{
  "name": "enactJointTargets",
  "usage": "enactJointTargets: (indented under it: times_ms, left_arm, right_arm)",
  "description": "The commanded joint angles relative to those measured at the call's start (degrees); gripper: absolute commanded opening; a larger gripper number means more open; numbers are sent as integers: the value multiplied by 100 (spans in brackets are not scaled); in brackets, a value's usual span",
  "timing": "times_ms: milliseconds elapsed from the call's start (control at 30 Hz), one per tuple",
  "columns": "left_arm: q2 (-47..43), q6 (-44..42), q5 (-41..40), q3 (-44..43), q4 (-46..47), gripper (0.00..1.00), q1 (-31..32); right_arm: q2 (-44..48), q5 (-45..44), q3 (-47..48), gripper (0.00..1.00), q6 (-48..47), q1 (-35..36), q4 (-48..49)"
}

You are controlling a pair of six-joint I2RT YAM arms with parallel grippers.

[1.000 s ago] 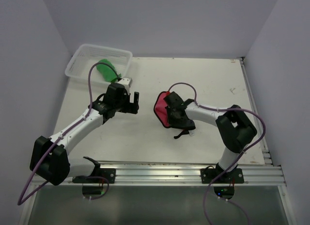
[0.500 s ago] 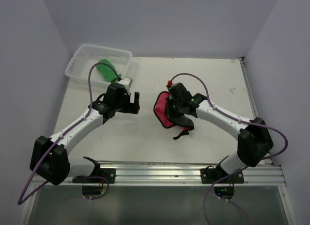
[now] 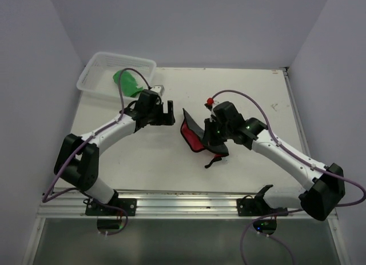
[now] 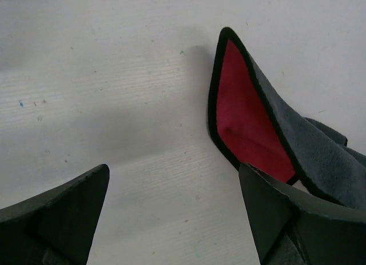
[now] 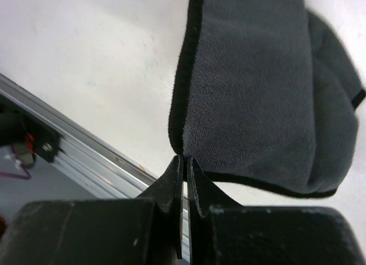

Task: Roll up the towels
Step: Flatten the towel

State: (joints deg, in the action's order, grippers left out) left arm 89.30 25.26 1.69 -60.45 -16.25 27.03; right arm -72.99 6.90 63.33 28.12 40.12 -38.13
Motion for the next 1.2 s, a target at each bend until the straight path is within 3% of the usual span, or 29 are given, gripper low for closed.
enactJointTargets:
  times_ms: [0, 267, 600, 933, 1167]
  left_arm:
    - [105, 435, -2, -232, 385, 99, 22]
    - [140, 822, 375, 550, 1148, 99, 22]
    - [466, 1253, 507, 1569, 1763, 97, 215]
    - [975, 955, 209, 1219, 1774, 71, 496]
    - [1230, 850, 173, 1202, 1915, 58, 558]
  right_arm:
    - [416, 496, -785, 0, -228, 40, -64]
    - [927, 954, -2043, 0, -61, 75, 533]
    - [673, 945, -2114, 0, 1, 84, 816]
    - [672, 945, -2307, 0, 53, 101, 1001]
    - [777, 945, -2325, 0, -8, 101, 886]
